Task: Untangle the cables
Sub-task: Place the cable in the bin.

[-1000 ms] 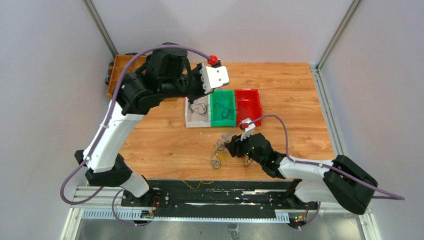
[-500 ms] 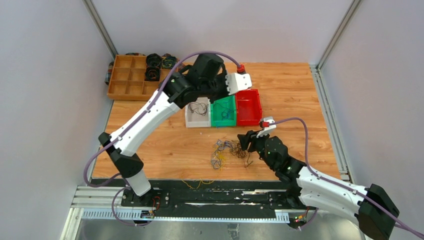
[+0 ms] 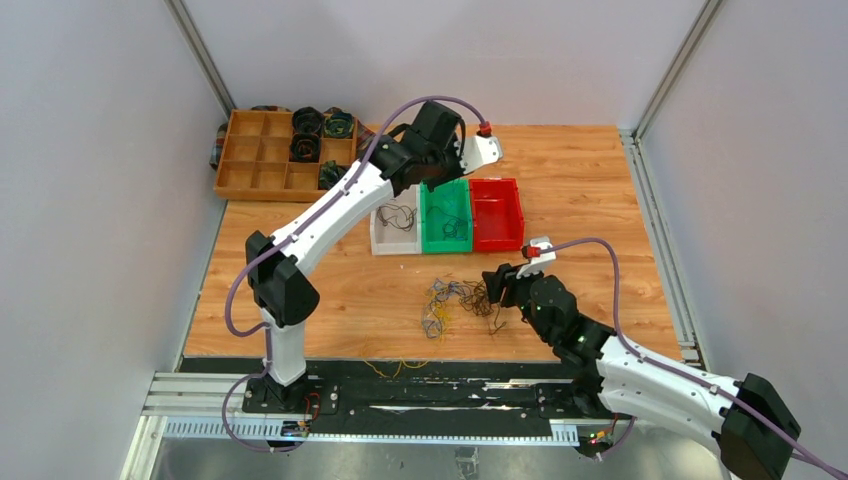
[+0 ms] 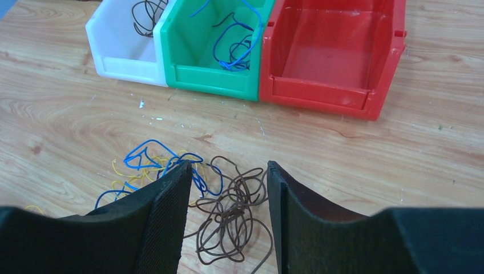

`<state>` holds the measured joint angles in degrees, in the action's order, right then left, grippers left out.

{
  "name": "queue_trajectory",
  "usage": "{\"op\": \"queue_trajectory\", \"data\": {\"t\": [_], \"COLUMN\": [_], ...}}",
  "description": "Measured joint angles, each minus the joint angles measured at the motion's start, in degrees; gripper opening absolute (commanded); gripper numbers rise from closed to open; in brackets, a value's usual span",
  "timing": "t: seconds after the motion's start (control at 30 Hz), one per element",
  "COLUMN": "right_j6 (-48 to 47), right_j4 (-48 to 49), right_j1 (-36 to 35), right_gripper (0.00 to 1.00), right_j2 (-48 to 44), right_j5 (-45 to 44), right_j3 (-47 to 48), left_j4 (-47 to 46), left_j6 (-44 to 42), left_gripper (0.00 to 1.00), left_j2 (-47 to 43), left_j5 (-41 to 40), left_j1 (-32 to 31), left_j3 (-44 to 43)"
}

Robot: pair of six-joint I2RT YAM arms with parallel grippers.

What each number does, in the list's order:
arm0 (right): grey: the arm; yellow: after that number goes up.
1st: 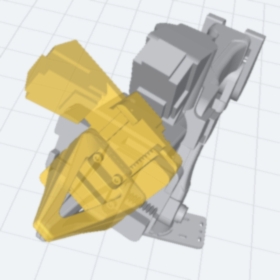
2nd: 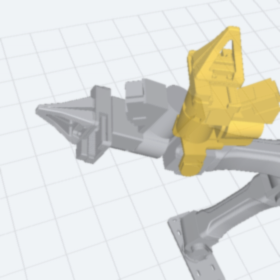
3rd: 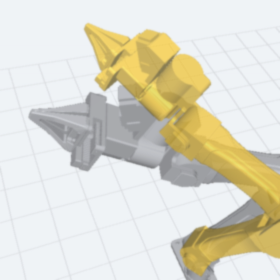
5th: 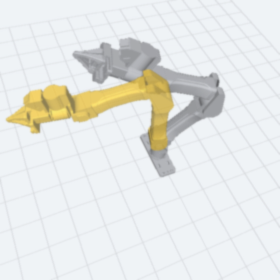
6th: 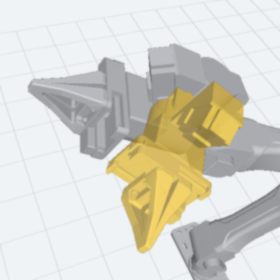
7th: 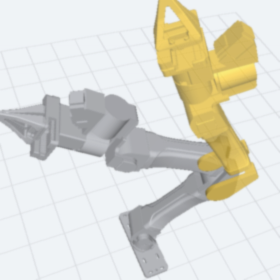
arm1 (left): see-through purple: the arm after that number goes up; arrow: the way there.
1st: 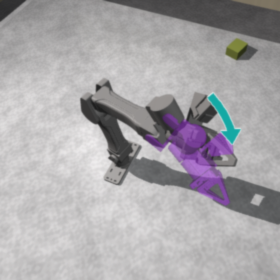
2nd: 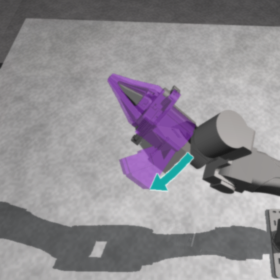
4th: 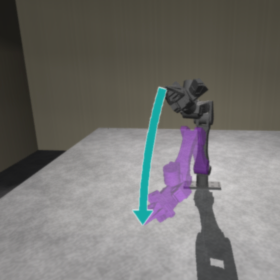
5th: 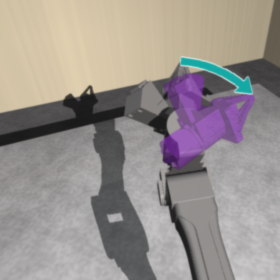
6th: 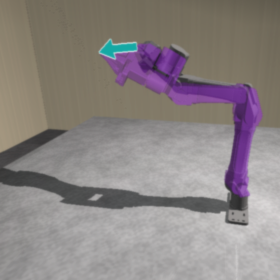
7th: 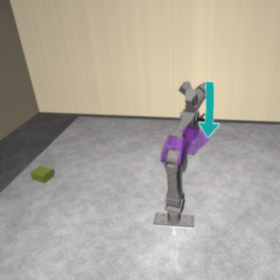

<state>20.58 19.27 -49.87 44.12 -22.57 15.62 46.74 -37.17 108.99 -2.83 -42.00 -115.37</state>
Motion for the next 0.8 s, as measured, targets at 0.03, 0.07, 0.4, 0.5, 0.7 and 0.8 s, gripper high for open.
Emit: {"op": "queue_trajectory", "data": {"t": [0.03, 0.07, 0.4, 0.5, 0.7, 0.8], "right_j6": [0.0, -0.1, -0.6, -0.7, -0.9, -1.0], "right_j4": [-0.1, -0.3, -0.3, -0.3, -0.4, -0.8], "right_j1": [0.0, 0.0, 0.0, 0.0, 0.0, 0.0], "right_gripper": [0.51, 0.51, 0.5, 0.5, 0.49, 0.49], "right_j2": [0.0, 0.0, 0.6, 0.7, 0.7, 0.1], "right_j5": [0.0, -0.1, -0.6, -0.7, -1.3, -2.2], "right_j3": [-0.2, -0.3, -0.4, -0.4, -0.4, -0.4], "left_j4": [-0.4, -0.8, -6.9, -7.8, -9.5, -10.9], "left_j6": [-0.2, -0.3, -1.8, -2.0, -1.5, -1.0], "left_gripper": [0.0, 0.0, 0.0, 0.0, 0.0, 0.0], "left_j2": [0.3, 0.6, 0.7, 0.8, 2.5, 4.0], "left_j5": [-0.2, -0.4, -1.7, -2.3, -2.4, -2.3], "left_j1": [0.2, 0.3, 0.6, 0.6, 0.6, 0.6], "left_j3": [0.0, 0.0, 4.1, 7.8, 11.8, 12.6]}}
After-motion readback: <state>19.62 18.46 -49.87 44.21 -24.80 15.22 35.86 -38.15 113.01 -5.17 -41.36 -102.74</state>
